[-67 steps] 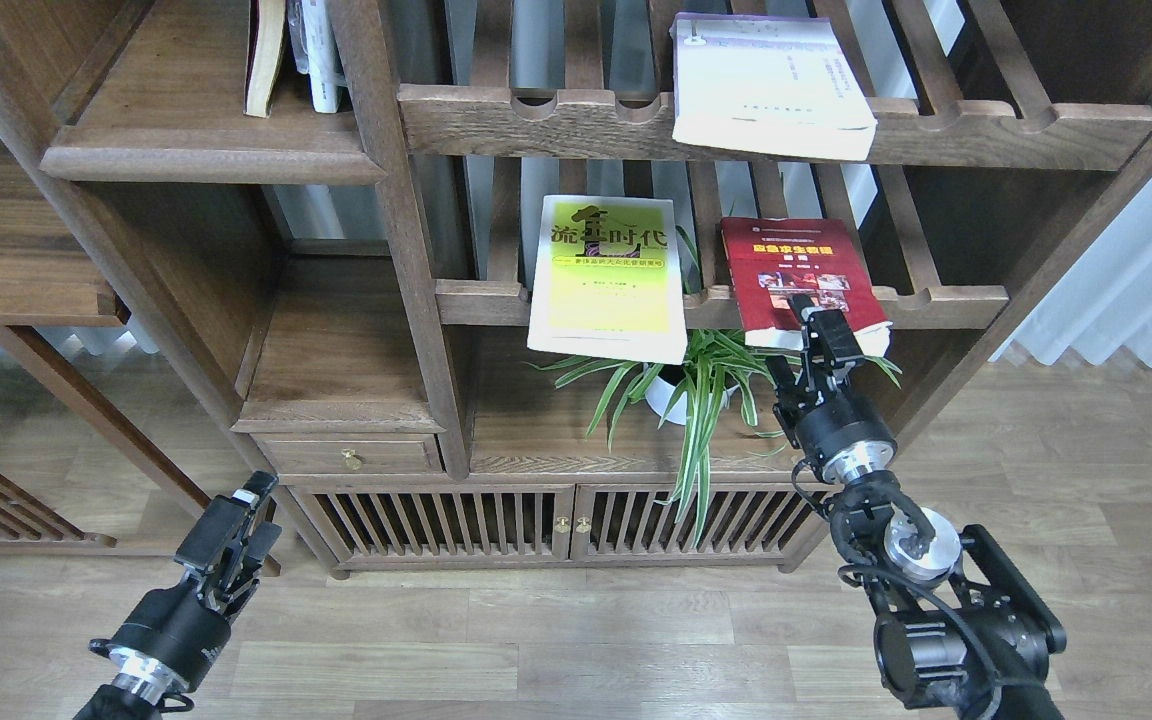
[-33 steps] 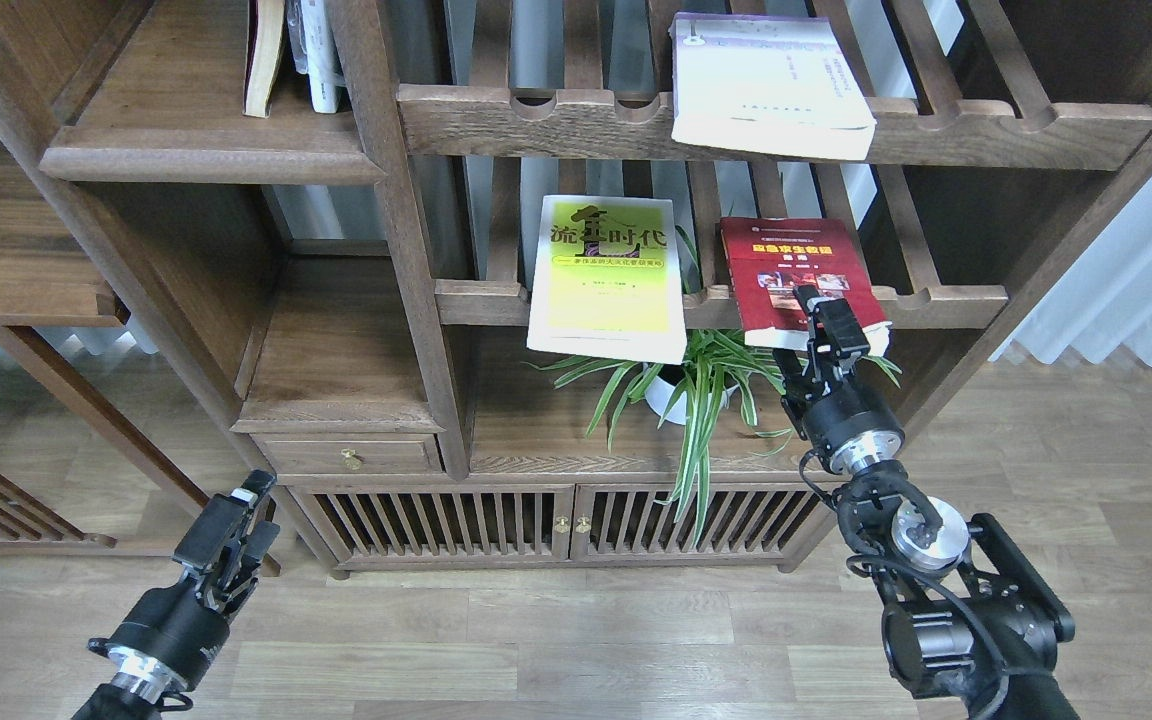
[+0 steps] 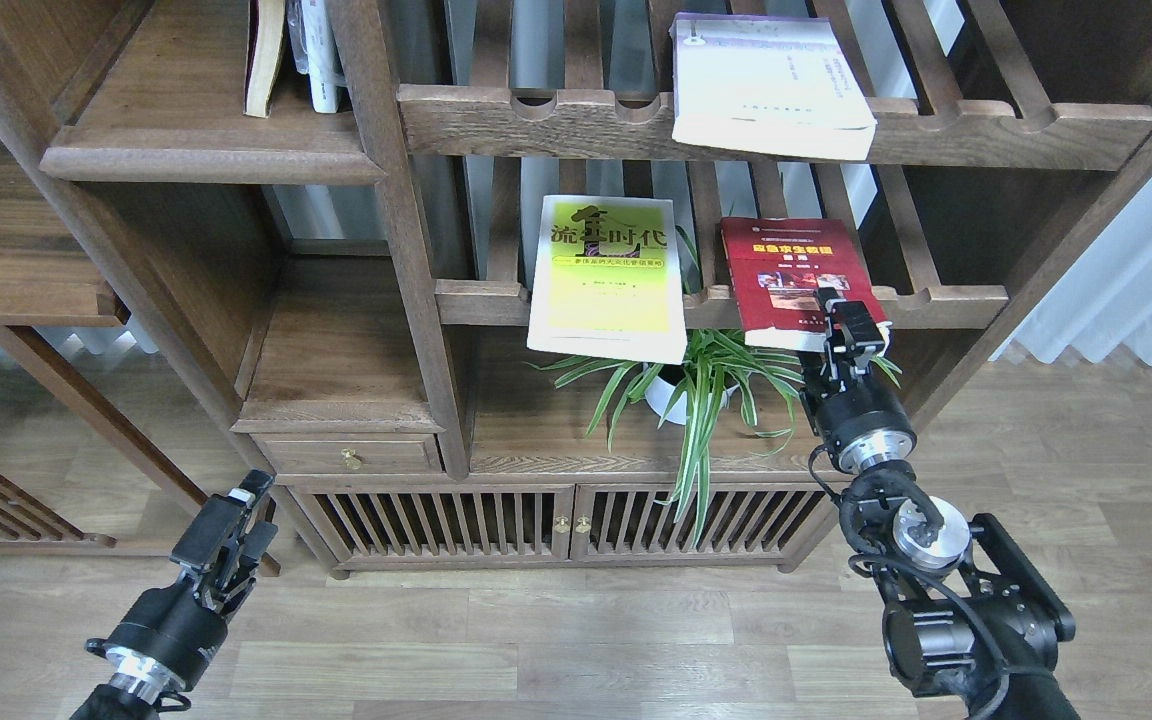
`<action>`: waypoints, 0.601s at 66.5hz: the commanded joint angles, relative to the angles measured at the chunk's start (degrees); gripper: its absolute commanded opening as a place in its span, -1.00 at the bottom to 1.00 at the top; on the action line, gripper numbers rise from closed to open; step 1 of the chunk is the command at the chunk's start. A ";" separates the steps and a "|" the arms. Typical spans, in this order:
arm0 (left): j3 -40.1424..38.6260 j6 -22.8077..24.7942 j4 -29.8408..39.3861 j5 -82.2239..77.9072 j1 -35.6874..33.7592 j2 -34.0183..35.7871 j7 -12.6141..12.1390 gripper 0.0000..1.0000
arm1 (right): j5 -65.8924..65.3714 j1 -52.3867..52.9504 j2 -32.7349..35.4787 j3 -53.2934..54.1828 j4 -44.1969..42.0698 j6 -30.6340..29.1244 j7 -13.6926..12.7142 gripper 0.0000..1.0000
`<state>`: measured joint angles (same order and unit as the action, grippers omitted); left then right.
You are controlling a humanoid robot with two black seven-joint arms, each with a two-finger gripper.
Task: Organize books on shelf
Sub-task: 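Close the right gripper on the bottom edge of the red book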
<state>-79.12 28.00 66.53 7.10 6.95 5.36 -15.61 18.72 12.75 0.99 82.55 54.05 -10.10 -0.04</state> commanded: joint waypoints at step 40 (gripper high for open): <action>-2.89 0.00 0.09 0.46 1.76 0.18 -0.04 1.00 | 0.35 0.26 -0.99 -0.64 0.18 -4.40 3.99 -0.93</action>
<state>-81.39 28.00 66.62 7.37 8.08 5.49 -15.64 19.22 13.17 0.00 82.36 54.20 -12.48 4.07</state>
